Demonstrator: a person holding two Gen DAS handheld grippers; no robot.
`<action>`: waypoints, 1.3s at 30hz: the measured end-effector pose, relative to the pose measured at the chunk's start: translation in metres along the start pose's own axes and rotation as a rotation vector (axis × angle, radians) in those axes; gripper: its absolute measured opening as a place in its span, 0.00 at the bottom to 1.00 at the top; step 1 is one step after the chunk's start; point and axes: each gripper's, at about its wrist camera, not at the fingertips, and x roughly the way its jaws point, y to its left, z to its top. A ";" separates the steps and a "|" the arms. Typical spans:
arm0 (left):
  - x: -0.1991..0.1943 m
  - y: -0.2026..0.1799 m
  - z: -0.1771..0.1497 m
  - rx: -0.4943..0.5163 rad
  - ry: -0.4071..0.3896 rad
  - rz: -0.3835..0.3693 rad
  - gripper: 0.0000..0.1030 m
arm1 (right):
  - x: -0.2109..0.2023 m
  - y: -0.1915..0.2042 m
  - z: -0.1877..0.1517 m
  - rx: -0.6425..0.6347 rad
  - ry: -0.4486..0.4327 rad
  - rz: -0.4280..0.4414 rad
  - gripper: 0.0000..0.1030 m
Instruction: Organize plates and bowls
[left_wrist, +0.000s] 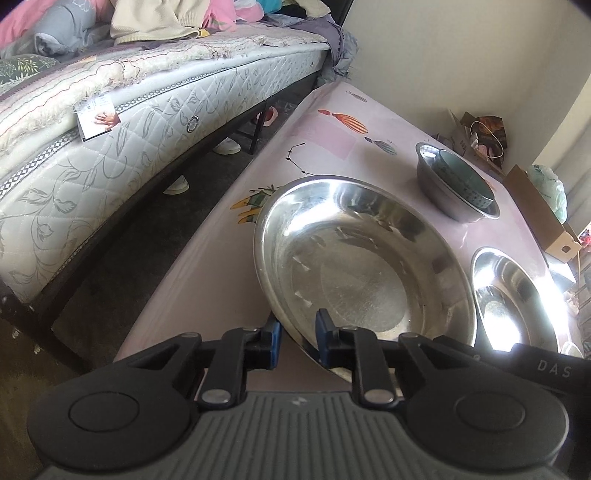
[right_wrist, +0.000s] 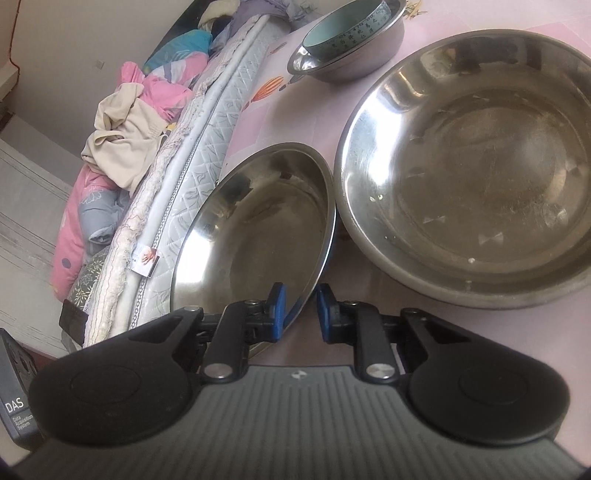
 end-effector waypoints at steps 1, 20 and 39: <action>-0.003 0.001 -0.003 -0.001 0.006 -0.007 0.19 | -0.002 0.000 -0.001 -0.002 0.008 0.004 0.17; -0.042 0.020 -0.032 0.011 0.014 -0.070 0.31 | -0.047 -0.012 -0.026 -0.136 0.024 -0.027 0.20; -0.052 0.025 -0.037 0.009 0.014 -0.127 0.39 | -0.060 -0.019 -0.022 -0.175 0.024 -0.020 0.20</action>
